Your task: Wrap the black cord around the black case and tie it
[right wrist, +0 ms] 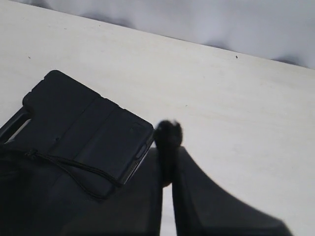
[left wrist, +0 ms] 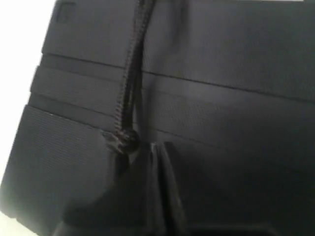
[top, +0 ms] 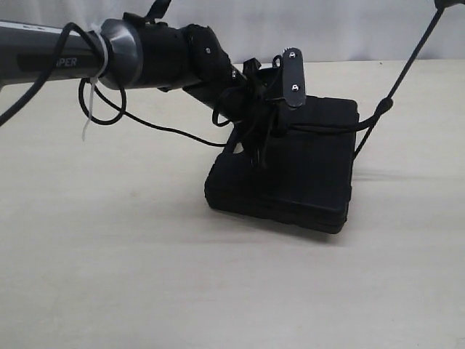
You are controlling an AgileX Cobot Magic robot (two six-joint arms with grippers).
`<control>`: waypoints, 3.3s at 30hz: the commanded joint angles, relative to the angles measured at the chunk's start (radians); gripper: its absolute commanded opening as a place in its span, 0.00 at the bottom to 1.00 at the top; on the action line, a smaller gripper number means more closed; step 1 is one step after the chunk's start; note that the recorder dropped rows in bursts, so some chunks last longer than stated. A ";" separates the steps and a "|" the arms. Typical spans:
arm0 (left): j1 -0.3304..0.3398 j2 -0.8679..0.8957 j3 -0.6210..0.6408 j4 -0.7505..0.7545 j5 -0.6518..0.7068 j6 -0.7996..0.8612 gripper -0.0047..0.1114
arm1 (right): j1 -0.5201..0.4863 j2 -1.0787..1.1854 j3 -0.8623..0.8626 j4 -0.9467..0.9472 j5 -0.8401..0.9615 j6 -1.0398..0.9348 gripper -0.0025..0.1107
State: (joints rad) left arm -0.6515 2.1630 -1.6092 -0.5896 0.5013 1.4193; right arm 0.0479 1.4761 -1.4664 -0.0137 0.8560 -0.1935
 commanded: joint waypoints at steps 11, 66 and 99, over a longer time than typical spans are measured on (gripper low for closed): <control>0.000 0.016 0.002 0.646 -0.031 -0.605 0.04 | -0.001 -0.019 -0.004 -0.054 0.002 0.026 0.06; -0.033 0.047 0.002 0.629 -0.065 -0.221 0.04 | -0.001 0.090 0.030 -0.013 0.062 0.024 0.06; -0.018 -0.016 0.002 0.891 -0.042 -0.532 0.04 | -0.001 -0.127 0.036 -0.029 -0.038 0.077 0.06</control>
State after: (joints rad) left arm -0.6787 2.1599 -1.6085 0.3227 0.4927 0.9410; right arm 0.0479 1.3657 -1.4286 -0.0369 0.8552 -0.1349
